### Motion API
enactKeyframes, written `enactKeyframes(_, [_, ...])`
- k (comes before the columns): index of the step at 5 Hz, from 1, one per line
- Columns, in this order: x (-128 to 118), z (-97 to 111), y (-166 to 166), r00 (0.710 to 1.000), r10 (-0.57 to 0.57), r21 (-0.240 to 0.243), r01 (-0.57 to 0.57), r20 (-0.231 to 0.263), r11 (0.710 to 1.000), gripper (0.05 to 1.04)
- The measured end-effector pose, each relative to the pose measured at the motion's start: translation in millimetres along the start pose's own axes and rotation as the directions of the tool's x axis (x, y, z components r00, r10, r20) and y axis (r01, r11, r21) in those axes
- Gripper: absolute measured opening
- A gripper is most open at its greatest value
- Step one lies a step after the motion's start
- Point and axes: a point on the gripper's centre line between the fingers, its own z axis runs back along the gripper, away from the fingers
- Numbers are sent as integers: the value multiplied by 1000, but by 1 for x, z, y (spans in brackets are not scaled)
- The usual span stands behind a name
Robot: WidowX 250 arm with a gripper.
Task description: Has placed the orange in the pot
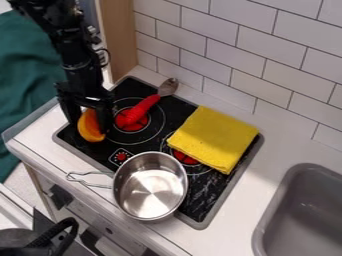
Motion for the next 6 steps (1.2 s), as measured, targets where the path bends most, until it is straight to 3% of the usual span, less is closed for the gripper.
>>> enactKeyframes(2, [7, -10, 1, 999, 16, 8, -15, -32, 1000, 949])
enactKeyframes(3, [11, -10, 2, 1000, 9, 13, -9, -11, 1000, 864])
enactKeyframes(4, [10, -9, 2, 1000, -5, 20, 5, -13, 1000, 863])
enactKeyframes(5, [20, 17, -8, 997, -54, 62, 51, 50, 997, 863])
enactKeyframes(6, [24, 65, -38, 982, -93, 99, 78, 163, 992, 863])
